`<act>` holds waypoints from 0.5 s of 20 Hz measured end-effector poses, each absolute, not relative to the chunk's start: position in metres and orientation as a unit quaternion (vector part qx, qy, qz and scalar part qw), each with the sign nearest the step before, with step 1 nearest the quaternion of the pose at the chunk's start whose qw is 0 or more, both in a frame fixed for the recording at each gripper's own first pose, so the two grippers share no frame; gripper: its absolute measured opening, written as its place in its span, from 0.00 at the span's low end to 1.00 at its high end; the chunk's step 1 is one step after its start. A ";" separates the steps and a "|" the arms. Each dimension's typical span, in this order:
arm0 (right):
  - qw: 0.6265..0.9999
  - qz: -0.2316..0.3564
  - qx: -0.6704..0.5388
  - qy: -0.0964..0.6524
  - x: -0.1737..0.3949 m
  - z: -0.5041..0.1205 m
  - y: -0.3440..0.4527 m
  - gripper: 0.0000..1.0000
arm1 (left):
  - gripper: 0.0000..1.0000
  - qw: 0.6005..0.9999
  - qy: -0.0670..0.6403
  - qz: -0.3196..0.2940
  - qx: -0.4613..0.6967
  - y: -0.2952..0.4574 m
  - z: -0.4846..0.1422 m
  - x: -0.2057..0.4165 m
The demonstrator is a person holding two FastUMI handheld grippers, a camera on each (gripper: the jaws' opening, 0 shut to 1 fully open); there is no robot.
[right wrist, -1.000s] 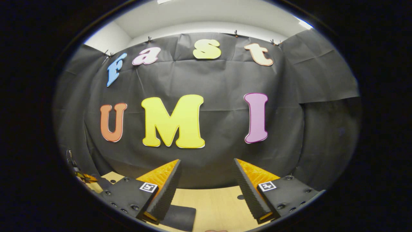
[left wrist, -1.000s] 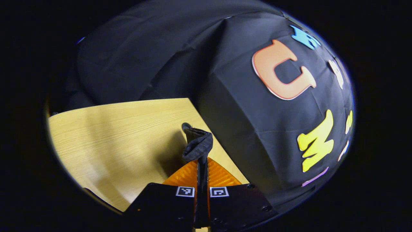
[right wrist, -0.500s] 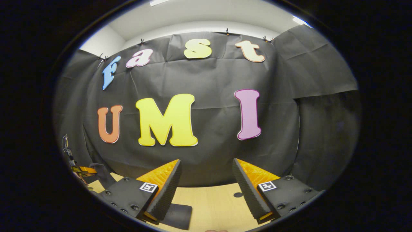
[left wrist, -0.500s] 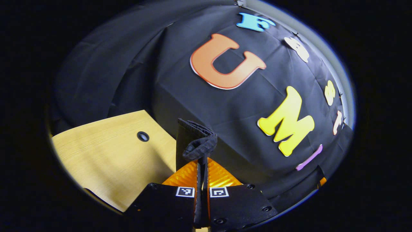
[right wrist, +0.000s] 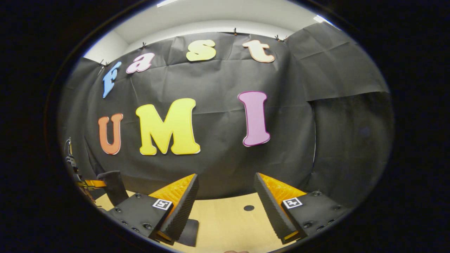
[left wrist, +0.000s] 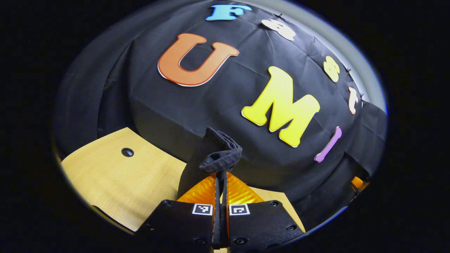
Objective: Grasp the waist and the cuffs of the jeans and fold them to make the two legs overlap; first hold the waist and fold one-third of the jeans toward the cuffs, then hold the cuffs and fold the remaining one-third in the same direction to finish folding.
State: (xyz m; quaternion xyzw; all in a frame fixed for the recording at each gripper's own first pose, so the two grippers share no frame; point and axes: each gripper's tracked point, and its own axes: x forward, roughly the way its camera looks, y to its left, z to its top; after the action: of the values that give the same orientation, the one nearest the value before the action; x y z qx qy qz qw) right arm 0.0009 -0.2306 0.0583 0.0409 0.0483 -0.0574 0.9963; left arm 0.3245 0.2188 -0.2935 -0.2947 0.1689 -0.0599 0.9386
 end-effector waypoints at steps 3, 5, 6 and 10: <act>0.995 -0.064 0.048 0.054 -0.001 0.054 -0.236 0.98 | 0.03 0.945 0.175 -0.083 -0.263 0.194 -0.293 0.317; 0.995 -0.064 0.046 0.053 -0.003 0.053 -0.236 0.99 | 0.03 0.951 0.179 -0.101 -0.230 0.172 -0.296 0.318; 0.996 -0.065 0.043 0.053 -0.004 0.053 -0.236 0.99 | 0.03 0.954 0.182 -0.112 -0.209 0.159 -0.299 0.317; 0.995 -0.068 0.040 0.056 -0.010 0.050 -0.239 0.98 | 0.03 0.957 0.201 -0.158 -0.135 0.112 -0.324 0.306</act>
State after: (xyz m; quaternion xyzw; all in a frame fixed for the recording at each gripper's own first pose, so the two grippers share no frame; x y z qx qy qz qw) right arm -0.0097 -0.2391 0.0503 0.0396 0.0564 -0.0679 0.9953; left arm 0.3059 0.1123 -0.3239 -0.1354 0.2011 -0.1580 0.9572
